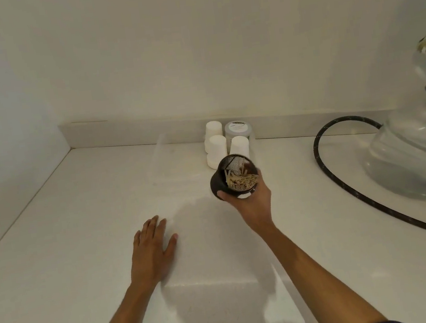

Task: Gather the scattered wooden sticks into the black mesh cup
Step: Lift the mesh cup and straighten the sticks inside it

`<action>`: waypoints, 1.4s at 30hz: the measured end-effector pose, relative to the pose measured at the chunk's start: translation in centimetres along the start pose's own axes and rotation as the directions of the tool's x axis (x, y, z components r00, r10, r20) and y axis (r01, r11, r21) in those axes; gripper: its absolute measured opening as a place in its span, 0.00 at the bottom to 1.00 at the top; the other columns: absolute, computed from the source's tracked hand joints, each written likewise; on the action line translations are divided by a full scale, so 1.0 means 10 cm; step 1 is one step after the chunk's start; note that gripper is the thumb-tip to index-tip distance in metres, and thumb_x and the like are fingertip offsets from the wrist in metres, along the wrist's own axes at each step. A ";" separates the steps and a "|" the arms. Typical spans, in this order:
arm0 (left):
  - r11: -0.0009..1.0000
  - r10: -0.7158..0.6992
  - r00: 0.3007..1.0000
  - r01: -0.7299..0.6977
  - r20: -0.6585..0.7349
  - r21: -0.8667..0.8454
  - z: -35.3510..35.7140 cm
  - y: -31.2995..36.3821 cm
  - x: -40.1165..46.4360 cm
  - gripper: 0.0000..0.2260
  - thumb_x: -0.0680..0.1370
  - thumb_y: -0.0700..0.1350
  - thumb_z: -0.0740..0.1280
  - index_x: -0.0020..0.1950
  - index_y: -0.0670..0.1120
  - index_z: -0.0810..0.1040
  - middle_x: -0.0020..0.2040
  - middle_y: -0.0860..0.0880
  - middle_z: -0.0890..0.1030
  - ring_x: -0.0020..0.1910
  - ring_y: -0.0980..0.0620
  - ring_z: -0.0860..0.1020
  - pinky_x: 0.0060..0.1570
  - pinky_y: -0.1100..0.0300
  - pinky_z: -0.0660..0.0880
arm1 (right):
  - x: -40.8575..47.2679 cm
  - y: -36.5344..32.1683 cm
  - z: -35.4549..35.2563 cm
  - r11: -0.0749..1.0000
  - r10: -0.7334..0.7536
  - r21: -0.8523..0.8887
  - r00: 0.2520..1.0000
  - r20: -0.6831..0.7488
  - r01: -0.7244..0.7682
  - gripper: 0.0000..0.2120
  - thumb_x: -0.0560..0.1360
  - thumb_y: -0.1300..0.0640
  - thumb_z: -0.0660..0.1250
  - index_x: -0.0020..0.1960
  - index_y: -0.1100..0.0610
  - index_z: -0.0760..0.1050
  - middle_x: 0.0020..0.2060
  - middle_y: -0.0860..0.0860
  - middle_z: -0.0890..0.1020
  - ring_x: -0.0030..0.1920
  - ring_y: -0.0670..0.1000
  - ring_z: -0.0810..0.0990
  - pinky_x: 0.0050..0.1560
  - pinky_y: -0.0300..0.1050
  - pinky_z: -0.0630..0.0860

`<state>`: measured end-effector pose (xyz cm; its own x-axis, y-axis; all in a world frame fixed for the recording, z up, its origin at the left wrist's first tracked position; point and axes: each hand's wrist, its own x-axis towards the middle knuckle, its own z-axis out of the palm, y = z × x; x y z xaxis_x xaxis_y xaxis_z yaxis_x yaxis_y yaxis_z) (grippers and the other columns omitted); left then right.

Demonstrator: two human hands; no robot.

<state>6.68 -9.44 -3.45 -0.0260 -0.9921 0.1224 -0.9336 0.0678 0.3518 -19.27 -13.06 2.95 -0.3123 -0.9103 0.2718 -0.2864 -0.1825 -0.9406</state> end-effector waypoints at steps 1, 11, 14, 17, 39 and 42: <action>1.000 0.001 1.000 -0.001 -0.002 -0.002 0.00 0.00 -0.01 0.36 0.75 0.65 0.44 0.74 0.45 0.68 0.76 0.45 0.66 0.76 0.46 0.60 0.74 0.49 0.56 | -0.02 0.01 0.00 0.999 0.023 -0.025 0.999 0.039 -0.022 0.36 0.56 0.48 0.84 0.59 0.36 0.70 0.50 0.32 0.80 0.55 0.40 0.79 0.54 0.36 0.78; 1.000 0.022 1.000 -0.022 -0.017 -0.004 0.02 -0.03 -0.01 0.35 0.76 0.64 0.45 0.73 0.45 0.69 0.75 0.45 0.66 0.75 0.45 0.61 0.74 0.47 0.57 | -0.14 0.02 -0.01 0.996 0.049 -0.076 0.992 0.117 -0.040 0.39 0.54 0.46 0.83 0.61 0.42 0.71 0.49 0.30 0.80 0.53 0.34 0.78 0.53 0.35 0.77; 1.000 0.012 1.000 -0.012 -0.011 -0.015 0.02 -0.01 0.01 0.33 0.76 0.63 0.48 0.74 0.45 0.68 0.76 0.45 0.65 0.76 0.45 0.60 0.74 0.47 0.56 | -0.22 0.03 0.01 0.998 0.023 -0.053 0.988 0.152 -0.015 0.39 0.54 0.46 0.83 0.62 0.46 0.72 0.51 0.28 0.79 0.55 0.34 0.77 0.52 0.30 0.75; 0.994 0.029 0.999 -0.027 0.018 -0.108 -0.04 0.05 0.04 0.37 0.74 0.65 0.52 0.76 0.44 0.63 0.76 0.45 0.64 0.76 0.46 0.58 0.74 0.50 0.53 | -0.31 0.02 0.06 0.999 0.036 -0.046 0.975 0.219 -0.026 0.40 0.54 0.47 0.84 0.62 0.46 0.72 0.52 0.33 0.81 0.55 0.36 0.78 0.52 0.31 0.74; 0.818 0.223 0.972 -0.231 -0.080 -0.527 -0.28 0.77 0.31 0.41 0.58 0.53 0.78 0.70 0.50 0.69 0.60 0.56 0.79 0.56 0.57 0.78 0.56 0.60 0.75 | -0.06 -0.53 -0.17 0.020 -0.275 -0.459 0.447 0.851 0.888 0.27 0.77 0.36 0.56 0.54 0.59 0.78 0.53 0.54 0.81 0.56 0.56 0.76 0.54 0.52 0.71; 0.824 0.201 0.975 -0.222 -0.098 -0.521 -0.29 0.79 0.32 0.40 0.58 0.50 0.78 0.69 0.51 0.70 0.58 0.57 0.80 0.54 0.57 0.78 0.53 0.61 0.76 | -0.10 -0.56 -0.12 0.050 -0.292 -0.534 0.524 0.800 0.844 0.26 0.77 0.36 0.58 0.49 0.58 0.79 0.43 0.53 0.81 0.46 0.55 0.76 0.45 0.49 0.68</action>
<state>0.31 -11.80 2.43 -0.1776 -0.9432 0.2809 -0.5776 0.3310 0.7463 -18.41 -10.64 8.21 0.6450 -0.7210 0.2535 -0.7616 -0.5791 0.2909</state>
